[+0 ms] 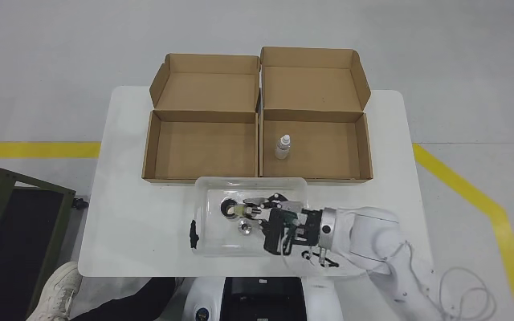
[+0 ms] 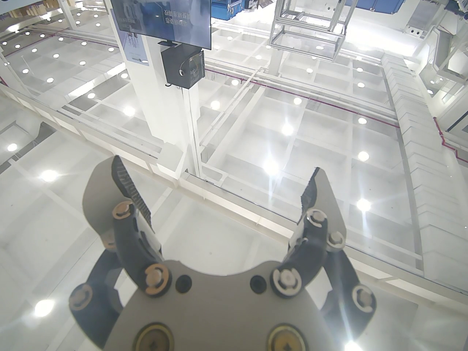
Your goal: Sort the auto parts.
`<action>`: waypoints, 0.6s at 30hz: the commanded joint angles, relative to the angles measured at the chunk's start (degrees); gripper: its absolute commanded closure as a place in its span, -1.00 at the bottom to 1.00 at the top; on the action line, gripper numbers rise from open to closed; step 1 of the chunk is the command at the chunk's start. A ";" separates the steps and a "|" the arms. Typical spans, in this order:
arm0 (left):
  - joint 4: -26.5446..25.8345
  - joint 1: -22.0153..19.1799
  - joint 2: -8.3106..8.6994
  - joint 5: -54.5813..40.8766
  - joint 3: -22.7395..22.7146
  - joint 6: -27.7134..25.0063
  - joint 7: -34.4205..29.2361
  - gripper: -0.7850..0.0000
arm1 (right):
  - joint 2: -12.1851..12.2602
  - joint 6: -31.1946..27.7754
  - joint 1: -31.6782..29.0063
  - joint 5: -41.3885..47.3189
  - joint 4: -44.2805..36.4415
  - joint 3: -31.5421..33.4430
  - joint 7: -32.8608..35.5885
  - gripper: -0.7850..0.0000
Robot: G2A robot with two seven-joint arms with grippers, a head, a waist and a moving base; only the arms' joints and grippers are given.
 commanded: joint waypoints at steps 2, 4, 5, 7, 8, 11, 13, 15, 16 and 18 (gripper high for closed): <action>0.00 0.00 0.00 0.00 0.00 0.00 0.00 -1.00 | 0.09 0.22 -0.35 1.89 -0.89 1.35 -3.56 1.00; 0.00 0.00 0.00 0.00 0.00 0.00 0.00 -1.00 | 0.19 0.44 -0.58 2.66 -1.81 2.56 -5.58 1.00; 0.00 0.00 0.00 0.00 0.00 0.00 0.00 -1.00 | 0.23 0.35 -0.78 3.22 -2.32 3.07 -6.71 1.00; 0.00 0.00 0.00 0.00 0.00 0.00 0.00 -1.00 | 0.32 0.78 -1.13 3.92 -3.44 4.36 -8.77 1.00; 0.00 0.00 0.00 0.00 0.00 0.00 0.00 -1.00 | 0.35 1.07 -1.31 4.25 -3.95 5.01 -9.83 1.00; 0.00 0.00 0.00 0.00 0.00 0.00 0.00 -1.00 | 0.47 1.93 -1.88 5.06 -5.66 7.11 -12.83 1.00; 0.00 0.00 0.00 0.00 0.00 0.00 0.00 -1.00 | 0.56 2.56 -2.42 5.43 -6.81 8.70 -14.59 1.00; 0.00 0.00 0.00 0.00 0.00 0.00 0.00 -1.00 | 0.67 3.14 -3.07 5.39 -7.98 10.20 -15.80 1.00; 0.00 0.00 0.00 0.00 0.00 0.00 0.00 -1.00 | 0.73 3.26 -3.40 5.32 -8.40 10.83 -16.21 1.00; 0.00 0.00 0.00 0.00 0.00 0.00 0.00 -1.00 | 0.81 3.74 -4.00 5.40 -9.16 12.00 -17.00 1.00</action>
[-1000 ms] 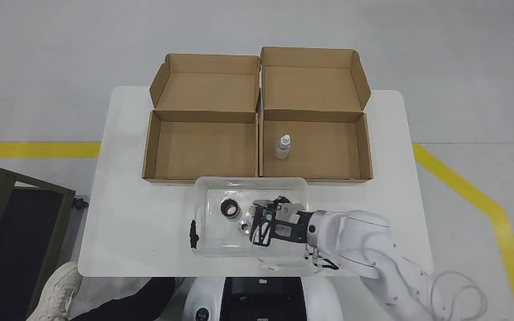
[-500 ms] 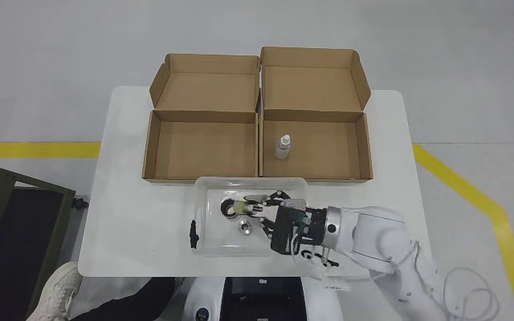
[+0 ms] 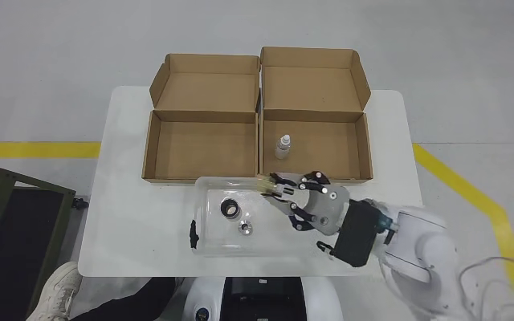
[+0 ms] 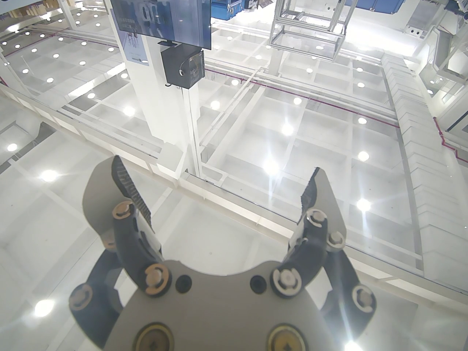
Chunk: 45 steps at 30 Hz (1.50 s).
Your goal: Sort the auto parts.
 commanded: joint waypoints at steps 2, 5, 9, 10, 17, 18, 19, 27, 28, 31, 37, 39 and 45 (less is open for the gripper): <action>0.00 0.00 0.00 0.00 0.00 0.00 0.00 -1.00 | 0.11 0.77 -0.85 0.20 -1.09 1.60 -0.93 1.00; 0.00 0.00 0.00 0.00 0.00 0.00 0.00 -1.00 | 0.18 1.70 -1.70 0.35 -2.15 3.04 -1.94 1.00; 0.00 0.00 0.00 0.00 0.00 0.00 0.00 -1.00 | 0.26 2.63 -2.64 0.68 -3.14 4.68 -2.96 1.00; 0.00 0.00 0.00 0.00 0.00 0.00 0.00 -1.00 | 0.28 2.76 -2.75 0.73 -3.39 4.98 -3.12 1.00; 0.00 0.00 0.00 0.00 0.00 0.00 0.00 -1.00 | 0.27 3.88 -2.88 0.36 -4.87 5.93 -4.73 1.00; 0.00 0.00 0.00 0.00 0.00 0.00 0.00 -1.00 | 0.27 3.94 -2.94 0.18 -4.93 5.94 -4.95 1.00; 0.00 0.00 0.00 0.00 0.00 0.00 0.00 -1.00 | 0.28 4.08 -3.05 0.04 -5.01 6.02 -4.91 1.00; 0.00 0.00 0.00 0.00 0.00 0.00 0.00 -1.00 | 0.40 4.23 -3.47 1.39 -4.37 6.49 -1.72 1.00; 0.00 0.00 0.00 0.00 0.00 0.00 0.00 -1.00 | 0.44 3.99 -3.29 1.47 -3.86 6.47 -1.02 1.00; 0.00 0.00 0.00 0.00 0.00 0.00 0.00 -1.00 | 0.50 3.61 -2.73 1.49 -2.15 6.16 0.92 1.00; 0.00 0.00 0.00 0.00 0.00 0.00 0.00 -1.00 | 0.50 4.25 -1.57 -0.46 1.59 4.12 5.07 1.00; 0.00 0.00 0.00 0.00 0.00 0.00 0.00 -1.00 | 0.48 4.91 -1.19 -1.36 2.69 3.32 6.72 1.00; 0.00 0.00 0.00 0.00 0.00 0.00 0.00 -1.00 | 0.45 5.53 -0.33 -2.43 7.35 1.95 9.29 1.00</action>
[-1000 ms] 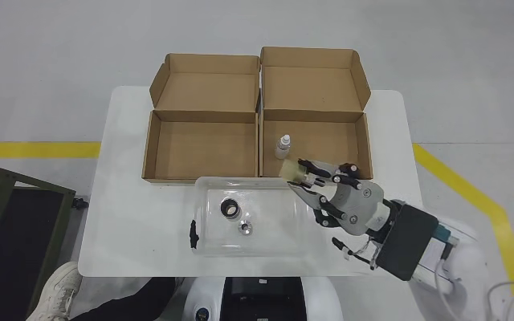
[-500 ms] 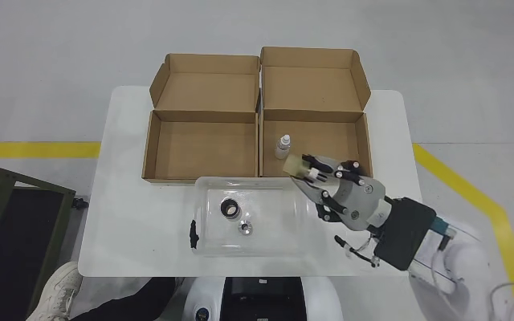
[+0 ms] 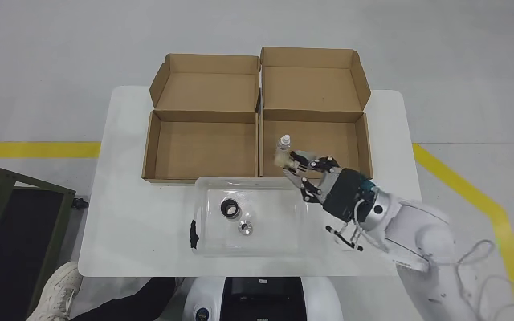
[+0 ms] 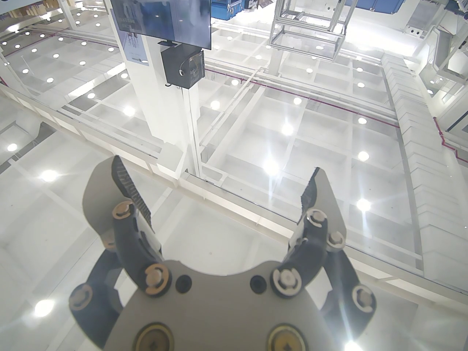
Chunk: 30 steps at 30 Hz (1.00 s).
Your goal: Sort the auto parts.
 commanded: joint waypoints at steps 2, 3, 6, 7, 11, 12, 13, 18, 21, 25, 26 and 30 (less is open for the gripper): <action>0.00 0.00 0.00 0.00 0.00 0.00 0.00 -1.00 | 0.06 0.19 0.18 -0.66 2.32 -0.01 0.95 1.00; 0.00 0.00 0.00 0.00 0.00 0.00 0.00 -1.00 | 0.08 0.38 0.25 -0.99 2.95 0.07 1.38 1.00; 0.00 0.00 0.00 0.00 0.00 0.00 0.00 -1.00 | 0.16 0.96 0.34 -1.87 4.65 0.32 3.01 1.00; 0.00 0.00 0.00 0.00 0.00 0.00 0.00 -1.00 | 0.18 1.18 0.43 -2.14 5.13 0.31 3.72 1.00; 0.00 0.00 0.00 0.00 0.00 0.00 0.00 -1.00 | 0.19 1.53 1.34 -2.18 7.42 -0.20 6.79 1.00; 0.00 0.00 0.00 0.00 0.00 0.00 0.00 -1.00 | 0.18 1.54 1.76 -1.96 7.98 -0.44 7.67 1.00; 0.00 0.00 0.00 0.00 0.00 0.00 0.00 -1.00 | 0.16 1.49 2.24 -1.83 8.70 -0.75 8.86 1.00; 0.00 0.00 0.00 0.00 0.00 0.00 0.00 -1.00 | -0.02 2.68 5.42 -1.21 12.34 -2.40 15.48 1.00; 0.00 0.00 0.00 0.00 0.00 0.00 0.00 -1.00 | -0.19 3.47 8.28 -0.62 15.12 -3.50 20.44 1.00; 0.00 0.00 0.00 0.00 0.00 0.00 0.00 -1.00 | -0.40 4.30 11.83 -0.01 18.19 -4.63 25.59 1.00; 0.00 0.00 0.00 0.00 0.00 0.00 0.00 -1.00 | -0.45 4.42 12.52 0.43 18.73 -4.77 26.30 1.00; 0.00 0.00 0.00 0.00 0.00 0.00 0.00 -1.00 | -0.52 4.49 14.93 1.81 21.02 -5.13 29.97 1.00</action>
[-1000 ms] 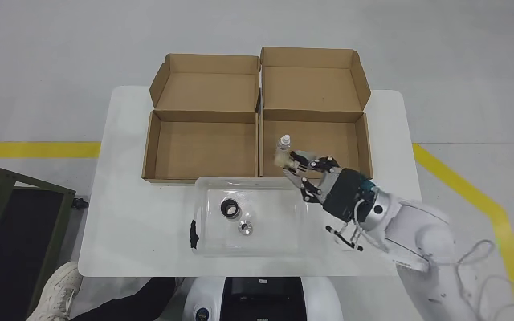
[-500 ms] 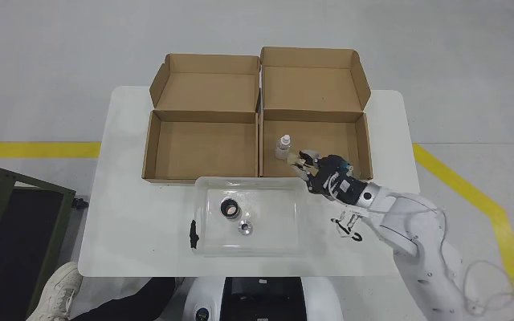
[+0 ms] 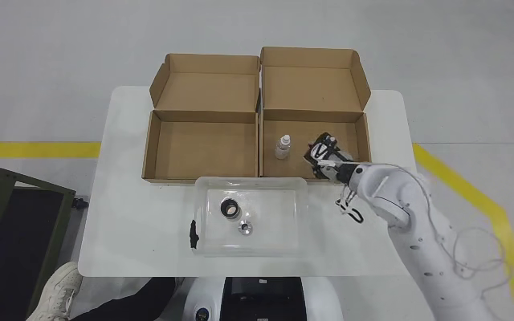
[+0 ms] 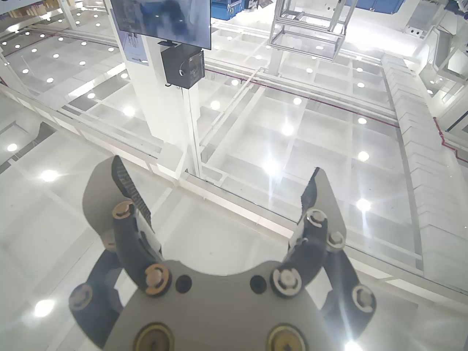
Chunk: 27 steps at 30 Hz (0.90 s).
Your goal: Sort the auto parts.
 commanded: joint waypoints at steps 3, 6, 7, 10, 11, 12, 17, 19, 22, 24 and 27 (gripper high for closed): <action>0.00 0.00 0.00 0.00 0.00 0.00 0.00 -1.00 | -0.09 -0.78 2.74 1.66 2.60 -0.84 4.45 1.00; 0.00 0.00 0.00 0.00 0.00 0.00 0.00 -1.00 | -0.26 -1.42 4.87 3.32 4.76 -1.98 7.28 1.00; 0.00 0.00 0.00 0.00 0.00 0.00 0.00 -1.00 | -0.32 -2.03 5.59 4.05 5.64 -2.51 8.28 1.00; 0.00 0.00 0.00 0.00 0.00 0.00 0.00 -1.00 | -0.51 -2.21 7.58 5.72 7.94 -3.54 10.33 1.00; 0.00 0.00 0.00 0.00 0.00 0.00 0.00 -1.00 | -0.58 -2.50 8.17 6.40 8.56 -4.01 10.97 1.00; 0.00 0.00 0.00 0.00 0.00 0.00 0.00 -1.00 | -0.65 -2.64 8.75 6.81 9.18 -4.43 11.52 1.00; 0.00 0.00 0.00 0.00 0.00 0.00 0.00 -1.00 | -1.07 -2.05 11.46 6.73 11.51 -7.06 13.90 1.00; 0.00 0.00 0.00 0.00 0.00 0.00 0.00 -1.00 | -1.26 -1.77 12.32 7.03 12.43 -7.94 14.02 1.00; 0.00 0.00 0.00 0.00 0.00 0.00 0.00 -1.00 | -1.52 -1.13 13.63 6.88 13.71 -9.20 14.62 1.00; 0.00 0.00 0.00 0.00 0.00 0.00 0.00 -1.00 | -1.67 -0.66 14.30 6.92 14.20 -9.80 14.85 1.00; 0.00 0.00 0.00 0.00 0.00 0.00 0.00 -1.00 | -1.78 -0.34 15.16 7.22 15.13 -10.18 15.09 0.93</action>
